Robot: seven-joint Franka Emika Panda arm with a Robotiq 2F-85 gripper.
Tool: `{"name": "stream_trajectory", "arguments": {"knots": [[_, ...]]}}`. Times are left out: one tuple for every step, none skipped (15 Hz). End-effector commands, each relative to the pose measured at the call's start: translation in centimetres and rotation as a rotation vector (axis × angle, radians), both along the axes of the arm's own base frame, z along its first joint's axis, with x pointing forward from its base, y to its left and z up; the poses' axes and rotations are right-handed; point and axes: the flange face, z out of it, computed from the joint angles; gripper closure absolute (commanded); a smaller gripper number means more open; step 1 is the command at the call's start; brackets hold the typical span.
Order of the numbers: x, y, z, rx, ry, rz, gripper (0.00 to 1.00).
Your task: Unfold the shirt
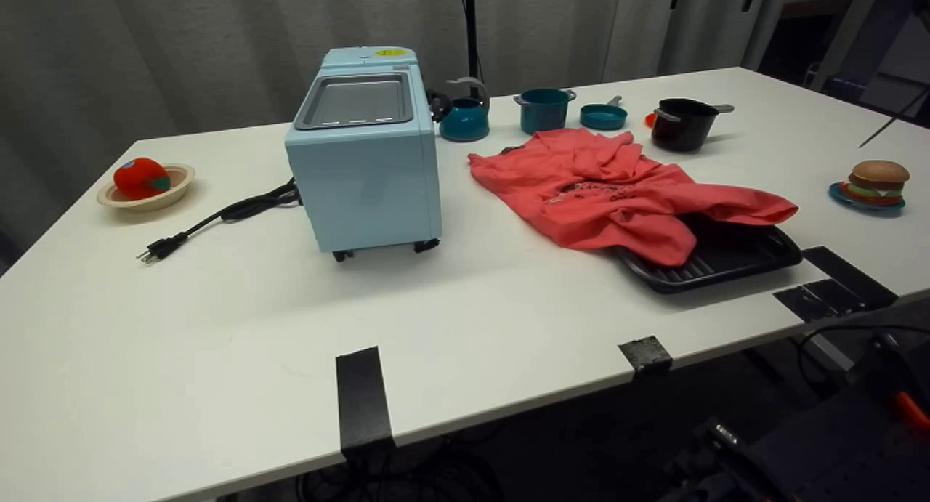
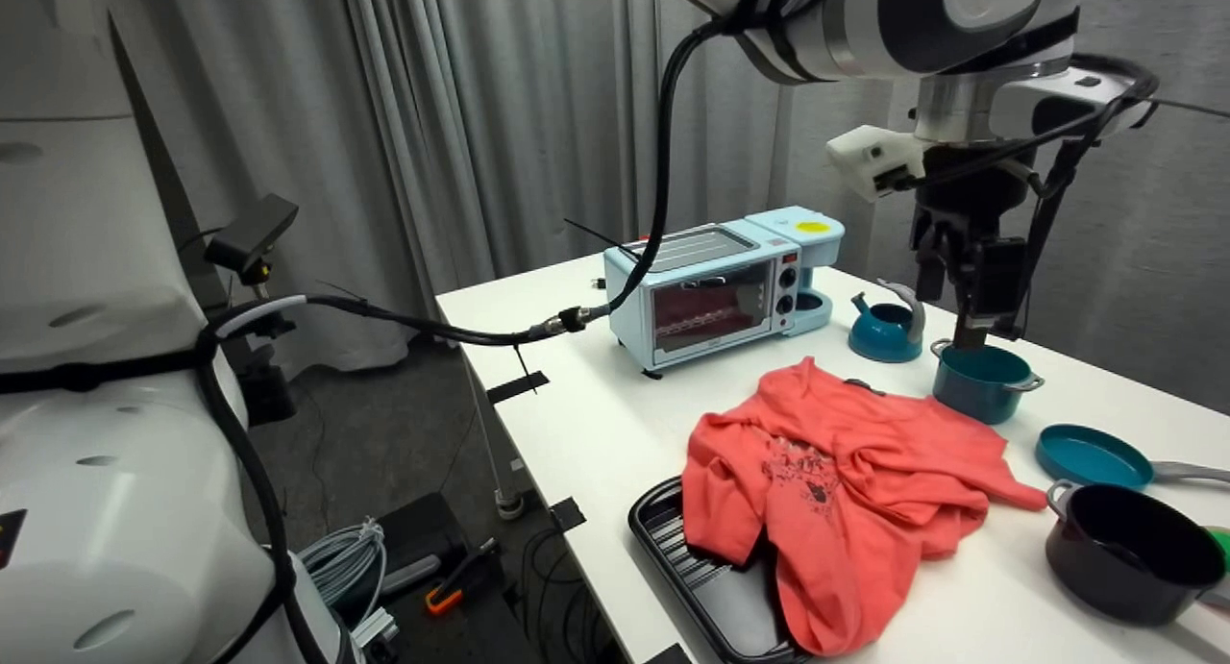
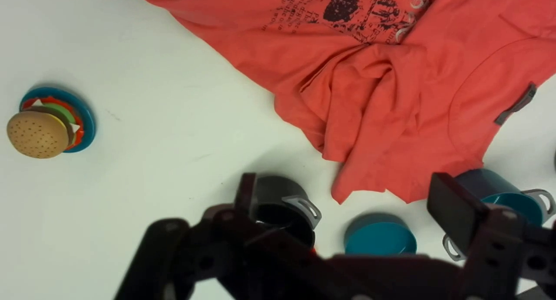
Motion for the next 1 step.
{"name": "stream_trajectory", "arguments": {"knots": [[0.01, -0.04, 0.05, 0.001, 0.002, 0.000, 0.00]]}}
